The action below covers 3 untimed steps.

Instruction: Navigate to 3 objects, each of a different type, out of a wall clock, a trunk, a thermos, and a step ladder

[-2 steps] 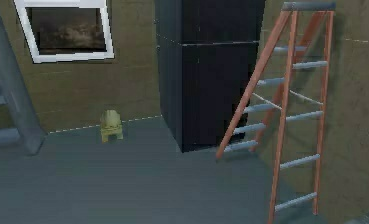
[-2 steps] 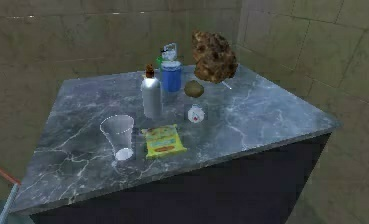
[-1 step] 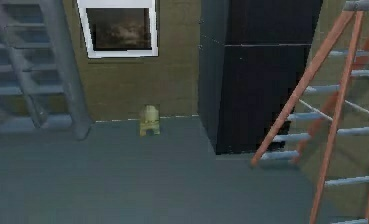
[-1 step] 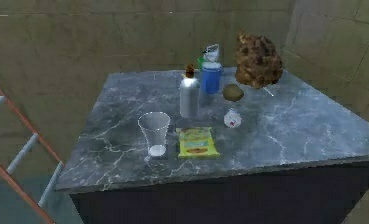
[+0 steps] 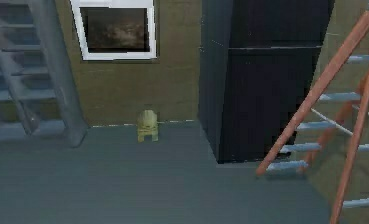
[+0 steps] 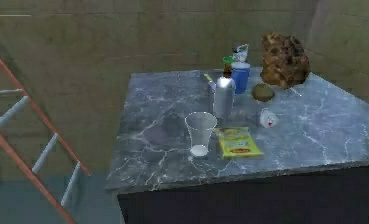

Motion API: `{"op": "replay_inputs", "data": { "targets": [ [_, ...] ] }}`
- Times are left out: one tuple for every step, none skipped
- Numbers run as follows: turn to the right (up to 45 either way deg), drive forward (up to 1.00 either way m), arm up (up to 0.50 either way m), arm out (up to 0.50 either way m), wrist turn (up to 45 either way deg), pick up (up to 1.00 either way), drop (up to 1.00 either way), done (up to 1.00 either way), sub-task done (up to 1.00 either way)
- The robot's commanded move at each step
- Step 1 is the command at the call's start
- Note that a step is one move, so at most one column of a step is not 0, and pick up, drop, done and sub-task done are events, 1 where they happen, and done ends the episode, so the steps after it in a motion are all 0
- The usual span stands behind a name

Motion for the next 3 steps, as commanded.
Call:
{"op": "replay_inputs", "data": {
  "targets": [
    [39.0,0.0,0.0,0.0,0.0,0.0,0.0,0.0,0.0],
    [0.0,0.0,0.0,0.0,0.0,0.0,0.0,0.0,1.0],
    [-45.0,0.0,0.0,0.0,0.0,0.0,0.0,0.0,0.0]
  ]
}}
